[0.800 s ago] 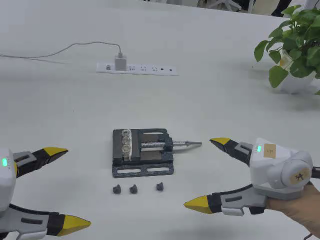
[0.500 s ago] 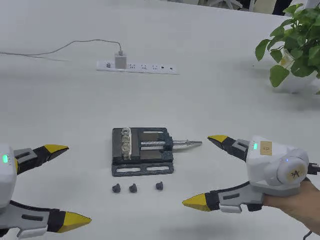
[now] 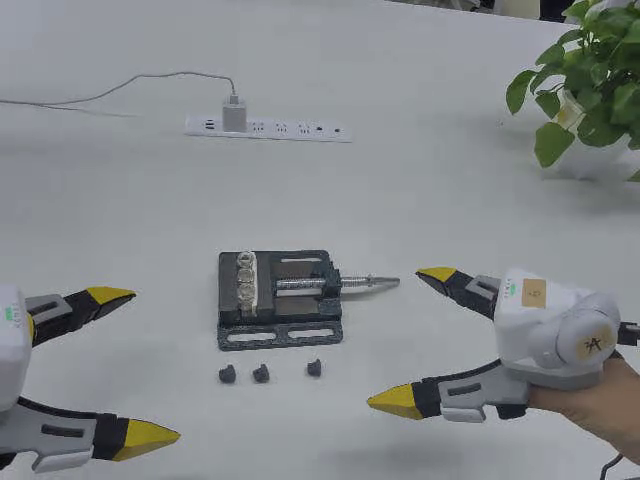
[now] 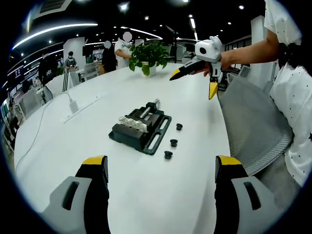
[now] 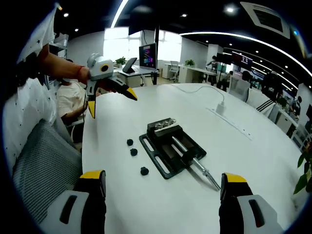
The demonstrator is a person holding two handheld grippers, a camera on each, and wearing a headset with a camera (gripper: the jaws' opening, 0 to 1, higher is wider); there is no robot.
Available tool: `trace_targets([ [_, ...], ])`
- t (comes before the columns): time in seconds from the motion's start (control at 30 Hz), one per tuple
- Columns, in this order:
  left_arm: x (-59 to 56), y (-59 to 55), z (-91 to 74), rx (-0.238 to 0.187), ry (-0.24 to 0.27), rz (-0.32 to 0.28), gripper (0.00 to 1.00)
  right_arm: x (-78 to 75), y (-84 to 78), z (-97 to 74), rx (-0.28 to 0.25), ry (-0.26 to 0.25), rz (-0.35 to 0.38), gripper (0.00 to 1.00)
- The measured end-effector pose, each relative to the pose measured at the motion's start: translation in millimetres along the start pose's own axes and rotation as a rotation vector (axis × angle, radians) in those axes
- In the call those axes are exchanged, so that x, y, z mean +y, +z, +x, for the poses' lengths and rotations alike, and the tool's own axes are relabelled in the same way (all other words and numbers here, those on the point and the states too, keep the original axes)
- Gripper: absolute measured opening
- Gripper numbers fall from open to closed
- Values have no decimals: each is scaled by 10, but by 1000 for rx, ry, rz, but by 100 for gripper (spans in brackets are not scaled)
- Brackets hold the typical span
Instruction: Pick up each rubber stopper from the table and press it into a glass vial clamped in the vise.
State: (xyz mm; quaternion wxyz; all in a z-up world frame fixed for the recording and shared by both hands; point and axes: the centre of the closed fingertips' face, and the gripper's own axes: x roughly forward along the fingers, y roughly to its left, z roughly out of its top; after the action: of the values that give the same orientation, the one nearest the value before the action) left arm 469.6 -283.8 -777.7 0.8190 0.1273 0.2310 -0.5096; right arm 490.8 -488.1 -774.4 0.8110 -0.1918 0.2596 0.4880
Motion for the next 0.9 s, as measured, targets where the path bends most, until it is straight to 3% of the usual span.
trace_targets([
  [0.9,-4,-46,158,54,-25,33,73,4,-7,-63,-8,-12,11,95],
])
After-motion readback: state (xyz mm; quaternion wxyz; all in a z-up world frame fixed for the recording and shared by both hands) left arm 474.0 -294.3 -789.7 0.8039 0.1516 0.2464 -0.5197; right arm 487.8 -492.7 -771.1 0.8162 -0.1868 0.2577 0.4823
